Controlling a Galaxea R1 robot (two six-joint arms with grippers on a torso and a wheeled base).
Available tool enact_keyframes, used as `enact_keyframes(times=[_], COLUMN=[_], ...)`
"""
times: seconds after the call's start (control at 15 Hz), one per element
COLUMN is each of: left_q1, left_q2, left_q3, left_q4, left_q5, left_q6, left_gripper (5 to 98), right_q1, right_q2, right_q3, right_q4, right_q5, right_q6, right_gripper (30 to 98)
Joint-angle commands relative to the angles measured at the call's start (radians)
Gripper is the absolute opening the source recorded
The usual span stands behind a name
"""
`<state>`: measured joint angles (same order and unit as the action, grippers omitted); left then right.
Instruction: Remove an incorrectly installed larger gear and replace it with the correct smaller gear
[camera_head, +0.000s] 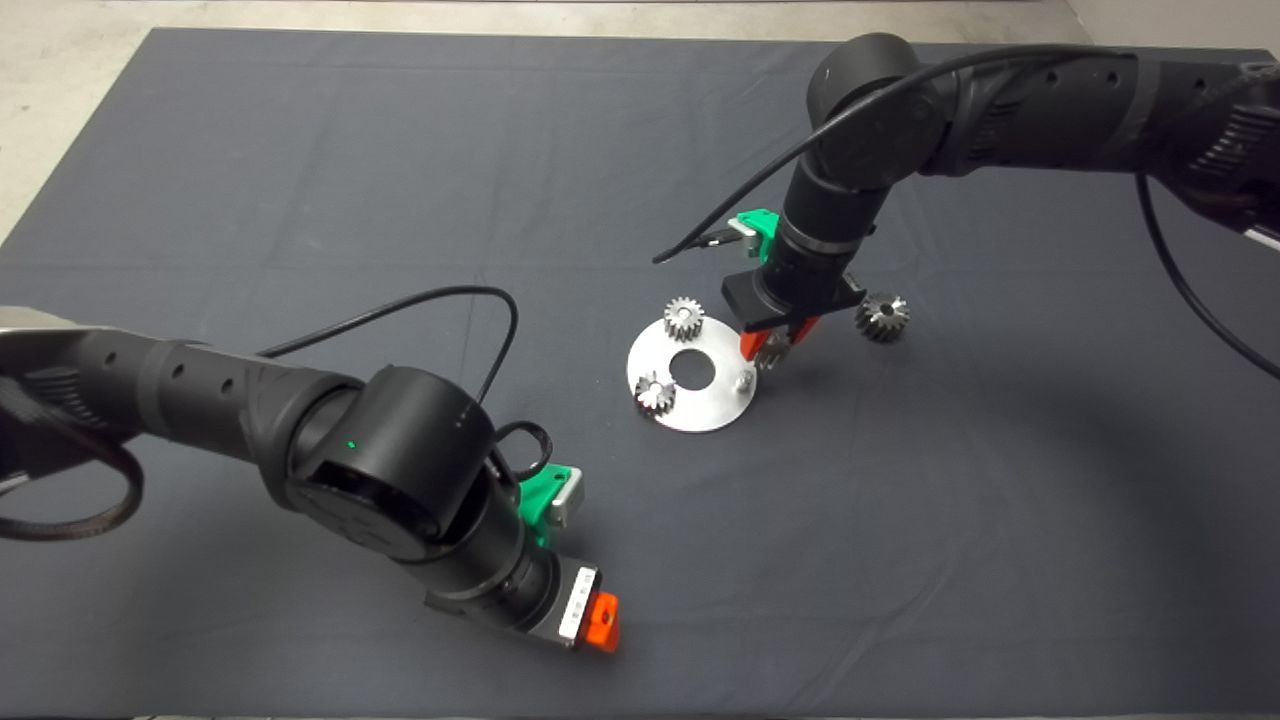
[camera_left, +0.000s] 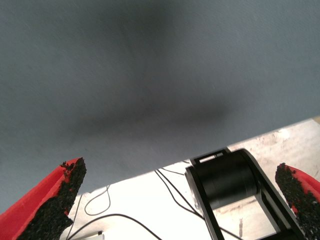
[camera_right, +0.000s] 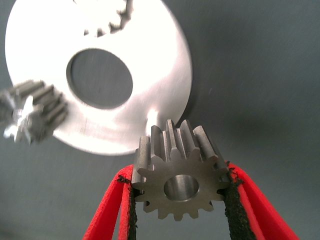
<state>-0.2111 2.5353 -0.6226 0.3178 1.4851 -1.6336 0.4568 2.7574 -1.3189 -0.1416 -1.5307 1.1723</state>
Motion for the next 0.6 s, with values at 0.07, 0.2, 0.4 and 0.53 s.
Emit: enact_keyframes(times=[0.07,0.2,0.4,0.53], left_q1=[-0.016,-0.016,-0.016,-0.016], left_q2=[0.001,0.001,0.000,-0.002], left_q3=[-0.003,-0.011,-0.029,-0.037], left_q4=[0.010,0.012,0.012,0.012], left_q5=[0.000,-0.003,-0.005,-0.005], left_q6=[0.003,0.003,0.023,0.024], left_gripper=[97.7,97.7,97.7,97.7], right_q1=[0.029,0.030,0.030,0.025], right_q2=[0.020,0.026,0.036,0.043], right_q3=[0.096,0.113,0.115,0.111], right_q4=[-0.123,-0.124,-0.122,-0.124], right_q5=[-0.081,-0.083,-0.083,-0.083], right_q6=[0.036,0.053,0.061,0.069], right_gripper=[35.6,35.8,35.6,35.6])
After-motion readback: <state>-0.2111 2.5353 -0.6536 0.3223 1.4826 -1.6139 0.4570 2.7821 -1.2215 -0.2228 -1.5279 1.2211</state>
